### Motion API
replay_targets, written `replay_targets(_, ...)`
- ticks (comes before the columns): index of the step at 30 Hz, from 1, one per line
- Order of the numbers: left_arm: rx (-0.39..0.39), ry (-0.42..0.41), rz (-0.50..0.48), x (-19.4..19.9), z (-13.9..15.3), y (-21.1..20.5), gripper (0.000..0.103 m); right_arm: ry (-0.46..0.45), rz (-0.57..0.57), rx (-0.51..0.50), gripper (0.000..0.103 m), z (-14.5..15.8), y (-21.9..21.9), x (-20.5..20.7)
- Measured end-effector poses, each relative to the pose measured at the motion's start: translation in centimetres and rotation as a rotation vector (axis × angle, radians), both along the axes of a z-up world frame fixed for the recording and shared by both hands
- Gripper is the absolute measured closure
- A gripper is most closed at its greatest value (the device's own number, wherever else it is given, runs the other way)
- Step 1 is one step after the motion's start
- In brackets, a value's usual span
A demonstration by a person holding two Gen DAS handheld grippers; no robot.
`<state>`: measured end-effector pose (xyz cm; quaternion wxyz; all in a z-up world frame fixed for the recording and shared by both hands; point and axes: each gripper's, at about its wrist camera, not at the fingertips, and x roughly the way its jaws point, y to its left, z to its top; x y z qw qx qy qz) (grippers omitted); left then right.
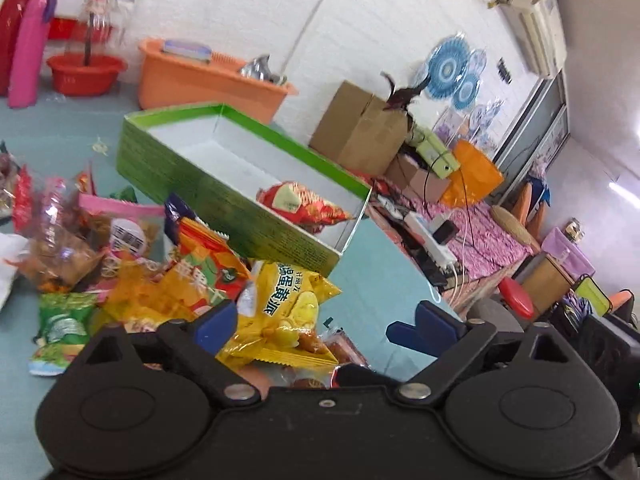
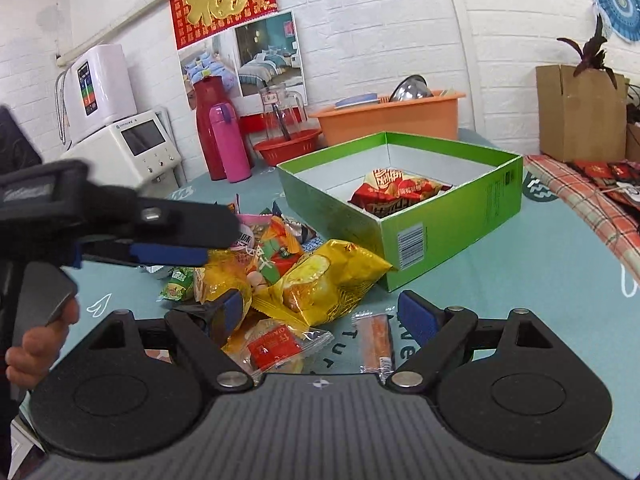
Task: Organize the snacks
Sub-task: 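Close the left tool on the yellow snack bag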
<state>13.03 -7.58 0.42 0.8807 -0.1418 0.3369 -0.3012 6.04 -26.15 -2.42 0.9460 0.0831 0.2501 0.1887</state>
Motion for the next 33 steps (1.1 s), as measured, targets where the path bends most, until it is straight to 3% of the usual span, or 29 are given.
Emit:
replay_targets(4, 0.027, 0.060, -0.032, 2.6, -1.1, -1.2, 0.000, 0.016, -0.001, 0.011, 0.000, -0.2, 0.5, 0.8)
replay_targets(8, 0.083, 0.082, -0.022, 4.1, -2.3, -1.6, 0.000, 0.069, 0.014, 0.038, 0.000, -0.8, 0.7, 2.5)
replay_targets(12, 0.079, 0.093, -0.008, 5.0, -2.9, -0.9, 0.003, 0.089, 0.031, 0.054, 0.000, -1.2, 1.0, 3.6)
replay_targets(16, 0.113, 0.103, -0.058, 5.5, -3.2, -1.9, 0.006, 0.100, 0.040, 0.058, 0.000, -1.4, 1.5, 4.5)
replay_targets(18, 0.125, 0.105, -0.075, 5.5, -3.4, -2.2, 0.007, 0.111, 0.037, 0.050, 0.025, -1.6, 1.4, 4.7)
replay_targets(21, 0.092, 0.140, -0.093, 5.8, -4.1, -2.1, 0.007, 0.121, 0.037, 0.060, 0.029, -2.0, 0.6, 4.3)
replay_targets(26, 0.075, 0.161, -0.085, 6.1, -4.7, -2.4, 0.004, 0.137, 0.036, 0.071, 0.026, -2.1, -0.2, 4.0)
replay_targets(27, 0.077, 0.162, -0.089, 6.0, -4.7, -2.4, 0.011, 0.137, 0.035, 0.068, 0.021, -2.2, -0.1, 4.1)
replay_targets(29, 0.095, 0.152, -0.080, 5.8, -4.6, -2.5, 0.015, 0.141, 0.034, 0.071, 0.021, -2.3, 0.1, 4.3)
replay_targets(33, 0.086, 0.144, -0.068, 4.7, -4.2, -2.0, 0.026, 0.143, 0.028, 0.060, 0.035, -2.4, 0.6, 4.2)
